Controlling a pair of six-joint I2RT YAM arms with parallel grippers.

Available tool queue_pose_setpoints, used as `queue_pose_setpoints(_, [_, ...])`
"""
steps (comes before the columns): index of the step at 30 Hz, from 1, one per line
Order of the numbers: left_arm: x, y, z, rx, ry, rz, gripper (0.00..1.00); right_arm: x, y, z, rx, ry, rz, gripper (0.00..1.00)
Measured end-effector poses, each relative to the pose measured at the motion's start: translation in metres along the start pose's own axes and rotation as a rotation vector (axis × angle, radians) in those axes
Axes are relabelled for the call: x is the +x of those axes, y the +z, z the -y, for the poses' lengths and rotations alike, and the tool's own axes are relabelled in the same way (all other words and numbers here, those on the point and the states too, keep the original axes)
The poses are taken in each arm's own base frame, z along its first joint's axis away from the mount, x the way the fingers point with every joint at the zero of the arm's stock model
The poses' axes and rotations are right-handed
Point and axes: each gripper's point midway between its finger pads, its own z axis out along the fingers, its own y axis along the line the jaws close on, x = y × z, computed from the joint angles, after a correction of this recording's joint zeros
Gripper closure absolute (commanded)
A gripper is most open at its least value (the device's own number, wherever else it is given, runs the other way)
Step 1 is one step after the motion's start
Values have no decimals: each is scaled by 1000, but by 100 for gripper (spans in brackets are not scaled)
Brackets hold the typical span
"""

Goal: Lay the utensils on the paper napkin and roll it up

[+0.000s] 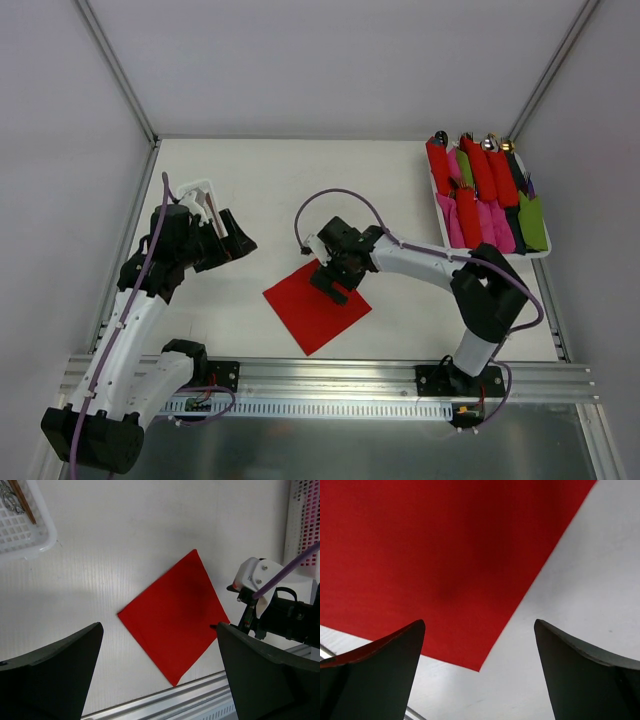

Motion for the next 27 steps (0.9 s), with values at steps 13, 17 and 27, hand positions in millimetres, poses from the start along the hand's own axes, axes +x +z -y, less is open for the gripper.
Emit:
queue_pose_setpoints(13, [10,2,-6,-14,-27,-23,1,-17,35,-20,36,-34,-11,10])
queue_pose_setpoints(17, [11,4,-7,-18,-34,-28,1,-28,40,-20,38,-16,3,12])
queue_pose_setpoints(27, [15,12,-12,-44,-53,-65,1,-62,50,26,46,85,41,15])
